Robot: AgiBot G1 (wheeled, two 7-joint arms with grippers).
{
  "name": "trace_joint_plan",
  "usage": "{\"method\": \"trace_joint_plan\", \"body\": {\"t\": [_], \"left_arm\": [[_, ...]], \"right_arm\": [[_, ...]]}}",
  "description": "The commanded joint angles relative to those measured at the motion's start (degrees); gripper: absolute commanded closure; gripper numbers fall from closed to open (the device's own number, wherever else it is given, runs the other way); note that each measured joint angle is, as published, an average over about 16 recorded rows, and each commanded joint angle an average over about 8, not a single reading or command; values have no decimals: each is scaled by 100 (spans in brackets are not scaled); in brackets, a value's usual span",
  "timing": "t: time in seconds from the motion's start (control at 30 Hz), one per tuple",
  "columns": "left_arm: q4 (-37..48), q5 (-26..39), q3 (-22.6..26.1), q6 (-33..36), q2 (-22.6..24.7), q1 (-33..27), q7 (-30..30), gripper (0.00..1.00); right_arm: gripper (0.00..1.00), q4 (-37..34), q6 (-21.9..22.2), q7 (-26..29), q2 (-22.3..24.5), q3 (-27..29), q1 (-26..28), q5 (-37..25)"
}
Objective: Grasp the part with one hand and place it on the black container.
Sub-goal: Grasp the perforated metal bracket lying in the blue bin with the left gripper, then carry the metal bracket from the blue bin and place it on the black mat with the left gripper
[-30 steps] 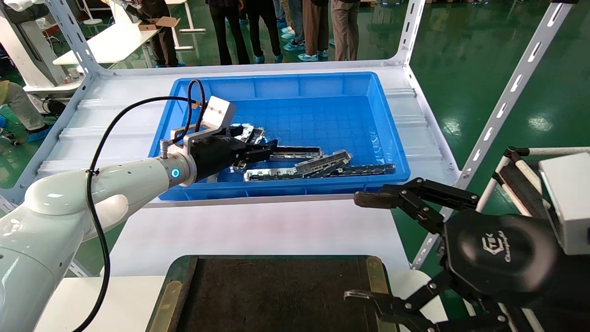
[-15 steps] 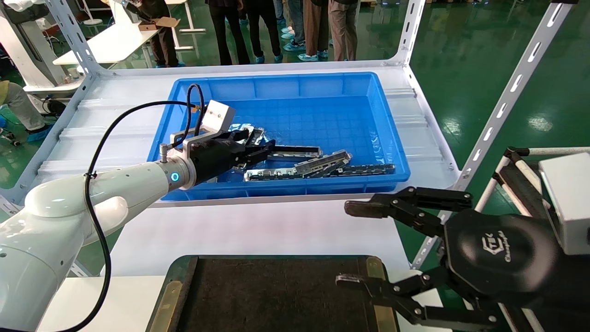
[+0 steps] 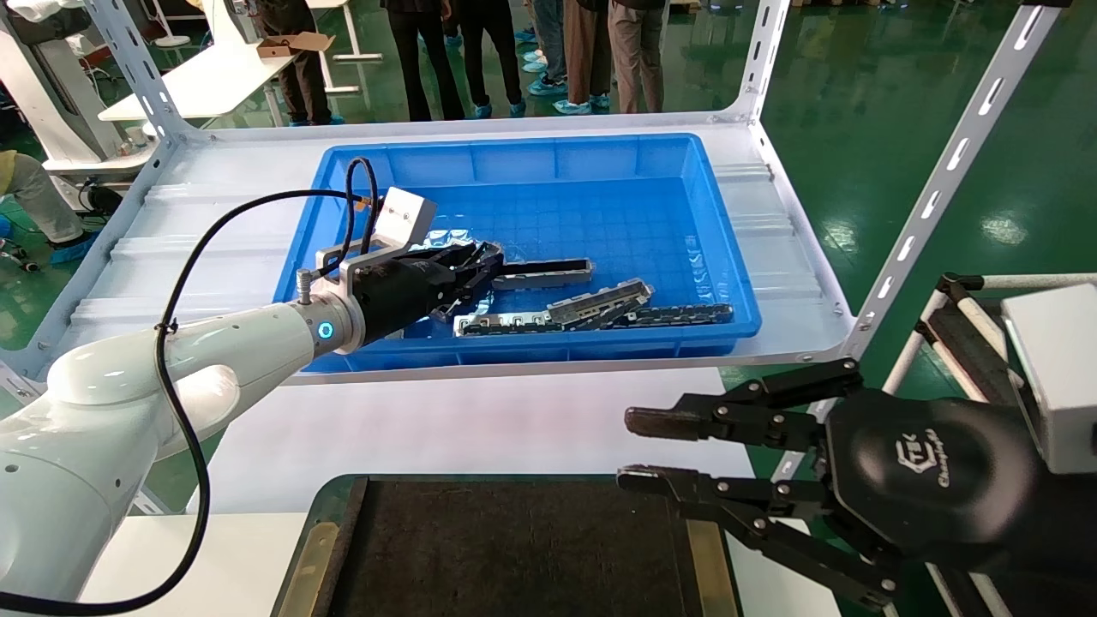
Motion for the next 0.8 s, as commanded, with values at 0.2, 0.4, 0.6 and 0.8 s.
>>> {"method": "trace_joint_plan", "body": {"t": [0.2, 0.4, 0.6, 0.8], "left_arm": [[102, -107, -44, 51, 7, -49, 124, 100], [96, -227, -102, 128, -8, -109, 191, 100], [52, -357, -171, 222, -23, -150, 268, 100], [-28, -445, -217, 369, -77, -234, 372, 100]], "right_arm": [[100, 0, 0, 0, 0, 0, 0, 0], [100, 0, 0, 0, 0, -1, 0, 1], [100, 0, 0, -1, 0, -1, 0, 1], [100, 0, 1, -1, 1, -2, 0, 1]]}}
